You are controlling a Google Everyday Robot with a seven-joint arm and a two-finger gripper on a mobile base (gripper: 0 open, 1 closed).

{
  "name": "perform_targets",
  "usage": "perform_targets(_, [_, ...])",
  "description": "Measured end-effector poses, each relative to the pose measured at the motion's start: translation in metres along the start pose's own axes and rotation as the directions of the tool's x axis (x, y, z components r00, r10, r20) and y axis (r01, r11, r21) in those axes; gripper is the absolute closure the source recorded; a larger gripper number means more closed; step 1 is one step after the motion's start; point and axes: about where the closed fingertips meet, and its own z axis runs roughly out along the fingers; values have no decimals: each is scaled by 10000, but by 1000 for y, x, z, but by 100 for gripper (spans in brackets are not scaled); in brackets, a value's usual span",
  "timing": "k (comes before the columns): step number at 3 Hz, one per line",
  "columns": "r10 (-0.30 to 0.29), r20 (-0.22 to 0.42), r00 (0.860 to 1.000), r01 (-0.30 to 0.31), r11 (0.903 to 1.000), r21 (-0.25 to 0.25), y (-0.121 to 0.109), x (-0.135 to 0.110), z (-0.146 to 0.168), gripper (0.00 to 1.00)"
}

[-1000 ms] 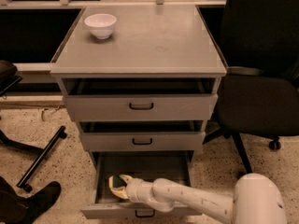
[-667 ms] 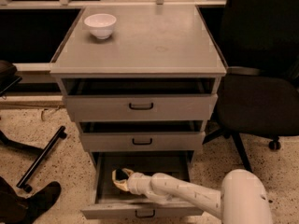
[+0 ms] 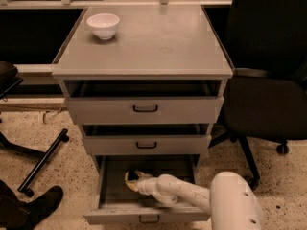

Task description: Place sponge into bottom drawer

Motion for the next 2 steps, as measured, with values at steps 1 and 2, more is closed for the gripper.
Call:
perform_targets(1, [535,-625,9966,-526,9985,147,-7,38,8,100])
perform_targets(2, [698,-687,9952,-692,9975,119,-5,46,7,100])
